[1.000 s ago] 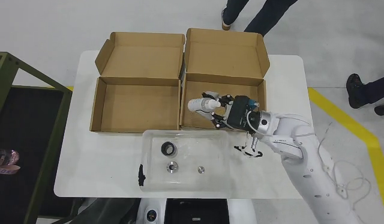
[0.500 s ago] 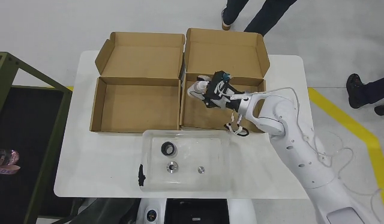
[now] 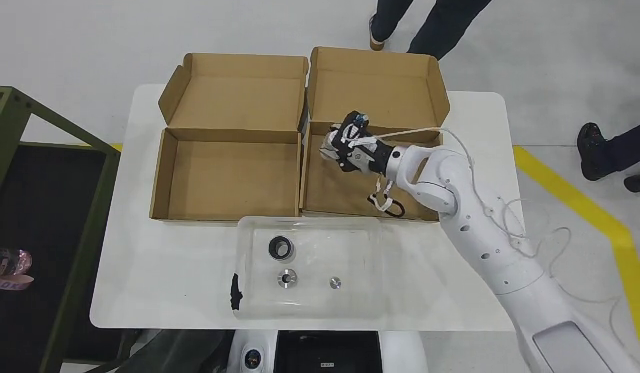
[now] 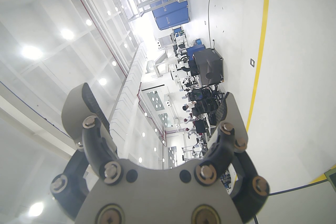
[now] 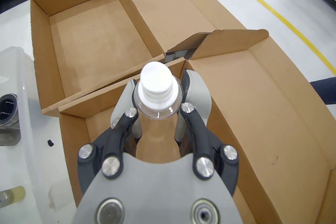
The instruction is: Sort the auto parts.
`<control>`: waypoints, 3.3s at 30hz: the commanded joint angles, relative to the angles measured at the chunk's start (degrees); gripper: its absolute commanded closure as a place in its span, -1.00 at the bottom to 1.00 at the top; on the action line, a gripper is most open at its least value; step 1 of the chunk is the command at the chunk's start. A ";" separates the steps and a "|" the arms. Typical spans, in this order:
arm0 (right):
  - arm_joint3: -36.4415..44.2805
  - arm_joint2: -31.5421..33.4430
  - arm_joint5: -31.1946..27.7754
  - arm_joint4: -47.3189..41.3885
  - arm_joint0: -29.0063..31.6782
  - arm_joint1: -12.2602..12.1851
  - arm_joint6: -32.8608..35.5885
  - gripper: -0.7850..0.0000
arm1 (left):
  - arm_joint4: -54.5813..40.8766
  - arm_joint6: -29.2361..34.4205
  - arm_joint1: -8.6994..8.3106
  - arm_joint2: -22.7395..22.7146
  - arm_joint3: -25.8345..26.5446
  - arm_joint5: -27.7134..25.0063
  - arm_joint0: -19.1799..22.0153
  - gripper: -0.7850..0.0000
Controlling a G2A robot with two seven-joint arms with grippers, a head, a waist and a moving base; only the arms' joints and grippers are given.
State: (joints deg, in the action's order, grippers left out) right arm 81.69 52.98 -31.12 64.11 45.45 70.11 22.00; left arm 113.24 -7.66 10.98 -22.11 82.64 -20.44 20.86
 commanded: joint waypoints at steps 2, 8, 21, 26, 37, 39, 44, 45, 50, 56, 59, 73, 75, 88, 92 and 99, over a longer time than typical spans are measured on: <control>-1.28 -1.03 0.76 0.57 -0.63 0.40 0.08 1.00 | 0.00 0.00 0.00 0.00 0.00 0.00 0.00 -1.00; -3.75 -2.30 1.76 1.50 -1.50 1.05 -0.38 0.99 | 0.00 0.00 0.00 0.00 0.00 0.00 0.00 -1.00; -6.68 -3.47 2.07 1.95 -2.27 1.97 0.29 0.09 | 0.00 0.00 0.00 0.00 0.00 0.00 0.00 -1.00; -6.13 -3.48 2.06 1.70 -2.25 2.21 0.46 -0.20 | 0.00 0.00 0.00 0.00 0.00 0.00 0.00 -1.00; 6.41 1.62 0.04 3.85 2.53 0.52 2.16 -0.58 | 0.00 0.00 0.00 0.00 0.00 0.00 0.00 -1.00; 8.99 2.69 -0.41 4.38 3.94 0.13 2.31 -0.55 | 0.00 0.00 0.00 0.00 0.00 0.00 0.00 -1.00; 16.36 5.01 -2.42 5.19 7.82 -0.81 3.28 -0.70 | 0.00 0.00 0.00 0.00 0.00 0.00 0.00 -1.00; 17.76 5.47 -2.94 5.33 8.74 -1.02 3.66 -0.70 | 0.00 0.00 0.00 0.00 0.00 0.00 0.00 -1.00; 23.98 7.54 -6.34 5.35 13.59 -2.06 5.33 -0.66 | 0.00 0.00 0.00 0.00 0.00 0.00 0.00 -1.00; 29.59 9.50 -8.46 7.60 19.81 -3.21 7.16 -0.84 | 0.00 0.00 0.00 0.00 0.00 0.00 0.00 -1.00; 32.10 9.98 -8.55 8.55 23.01 -3.64 7.26 -0.95 | 0.00 0.00 0.00 0.00 0.00 0.00 0.00 -1.00; 37.65 10.41 -13.01 16.63 33.95 -5.52 5.88 -0.98 | 0.00 0.00 0.00 0.00 0.00 0.00 0.00 -1.00; 38.08 10.57 -13.44 17.81 35.19 -5.78 5.57 -0.98 | 0.00 0.00 0.00 0.00 0.00 0.00 0.00 -1.00; 39.35 8.58 -15.47 22.62 38.64 -6.68 9.09 -0.96 | 0.00 0.00 0.00 0.00 0.00 0.00 0.00 -1.00; 38.54 7.55 -15.54 21.79 37.98 -6.65 10.84 -0.94 | 0.00 0.00 0.00 0.00 0.00 0.00 0.00 -1.00; 36.77 5.11 -14.89 21.00 36.10 -6.43 14.51 -0.91 | 0.00 0.00 0.00 0.00 0.00 0.00 0.00 -1.00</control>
State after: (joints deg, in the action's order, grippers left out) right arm 118.59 58.38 -46.15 85.18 81.78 63.65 36.06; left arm 113.24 -7.66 10.98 -22.11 82.64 -20.44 20.86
